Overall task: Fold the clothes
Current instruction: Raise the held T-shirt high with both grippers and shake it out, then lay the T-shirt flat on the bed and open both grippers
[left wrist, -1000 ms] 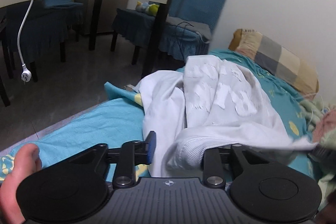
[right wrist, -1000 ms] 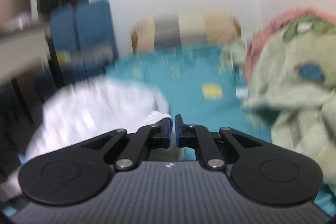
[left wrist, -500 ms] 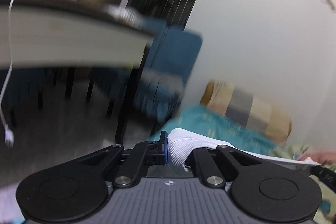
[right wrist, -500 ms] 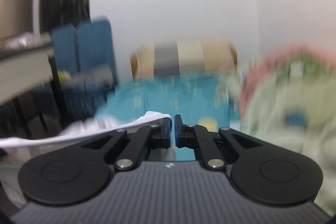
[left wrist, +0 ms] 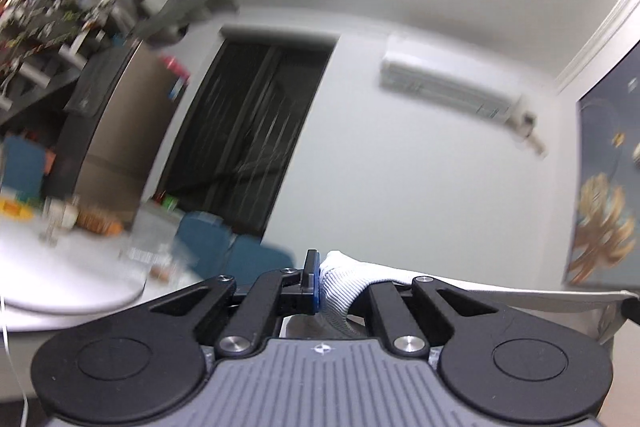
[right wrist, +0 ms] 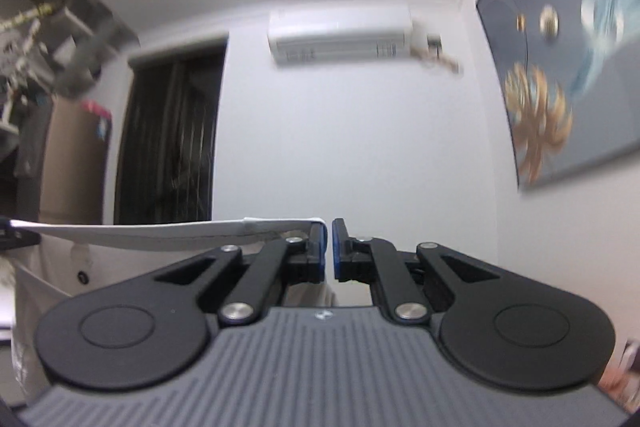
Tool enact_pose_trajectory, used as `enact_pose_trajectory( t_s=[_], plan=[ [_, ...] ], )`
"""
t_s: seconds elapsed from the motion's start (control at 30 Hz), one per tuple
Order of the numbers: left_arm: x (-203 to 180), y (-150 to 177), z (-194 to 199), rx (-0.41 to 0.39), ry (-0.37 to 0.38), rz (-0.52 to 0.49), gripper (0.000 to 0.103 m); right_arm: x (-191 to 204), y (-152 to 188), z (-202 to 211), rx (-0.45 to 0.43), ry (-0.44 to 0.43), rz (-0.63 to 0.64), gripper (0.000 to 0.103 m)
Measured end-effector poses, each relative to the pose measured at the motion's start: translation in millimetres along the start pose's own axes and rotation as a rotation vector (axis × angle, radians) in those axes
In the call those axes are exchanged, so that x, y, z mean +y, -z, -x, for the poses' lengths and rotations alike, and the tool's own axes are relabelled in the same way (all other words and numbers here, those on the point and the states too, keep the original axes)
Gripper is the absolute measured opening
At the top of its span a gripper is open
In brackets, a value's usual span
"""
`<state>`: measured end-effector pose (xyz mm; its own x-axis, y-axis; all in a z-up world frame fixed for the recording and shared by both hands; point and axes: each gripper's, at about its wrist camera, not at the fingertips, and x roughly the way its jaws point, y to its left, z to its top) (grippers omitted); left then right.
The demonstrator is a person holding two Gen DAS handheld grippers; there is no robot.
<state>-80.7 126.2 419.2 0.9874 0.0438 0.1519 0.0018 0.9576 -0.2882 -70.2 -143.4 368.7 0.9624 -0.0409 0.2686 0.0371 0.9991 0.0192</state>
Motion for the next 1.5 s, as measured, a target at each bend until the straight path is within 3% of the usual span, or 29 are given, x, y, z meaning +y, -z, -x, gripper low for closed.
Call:
enact_pose_trajectory(
  t_s=[0.13,0.23,0.37,0.53,0.8,1.03,1.13,1.23,1.37,1.43,1.5],
  plan=[
    [-25,-63,43,-0.048,0.058,-0.018,0.005,-6,-63,37,-0.048,0.007,0.011,0.006],
    [-44,-84,56,-0.041,0.086,-0.053,0.005,-14,-79,40,-0.028,0.016,0.014,0.006],
    [-61,-73,33,0.02,0.109,-0.069,0.005,-24,-70,20,0.041,0.028,0.01,0.006],
    [-65,-1,-57,0.109,0.097,-0.123,0.005,-34,0,-37,0.167,0.057,0.025,0.006],
    [-48,196,-258,0.326,0.054,-0.176,0.005,-60,183,-194,0.427,0.105,-0.014,0.006],
    [-31,422,-417,0.499,0.023,-0.218,0.005,-84,396,-332,0.571,0.165,-0.053,0.006],
    [-11,522,-480,0.621,0.0,-0.218,0.005,-87,490,-374,0.655,0.176,-0.044,0.006],
    [10,609,-521,0.686,-0.02,-0.219,0.006,-92,572,-403,0.733,0.175,-0.04,0.006],
    [34,686,-556,0.782,-0.012,-0.238,0.009,-99,652,-425,0.817,0.16,-0.047,0.006],
    [41,713,-568,0.827,0.003,-0.245,0.018,-102,673,-429,0.851,0.146,-0.072,0.009],
    [45,723,-572,0.859,0.025,-0.241,0.033,-111,681,-433,0.892,0.12,-0.122,0.01]
  ],
)
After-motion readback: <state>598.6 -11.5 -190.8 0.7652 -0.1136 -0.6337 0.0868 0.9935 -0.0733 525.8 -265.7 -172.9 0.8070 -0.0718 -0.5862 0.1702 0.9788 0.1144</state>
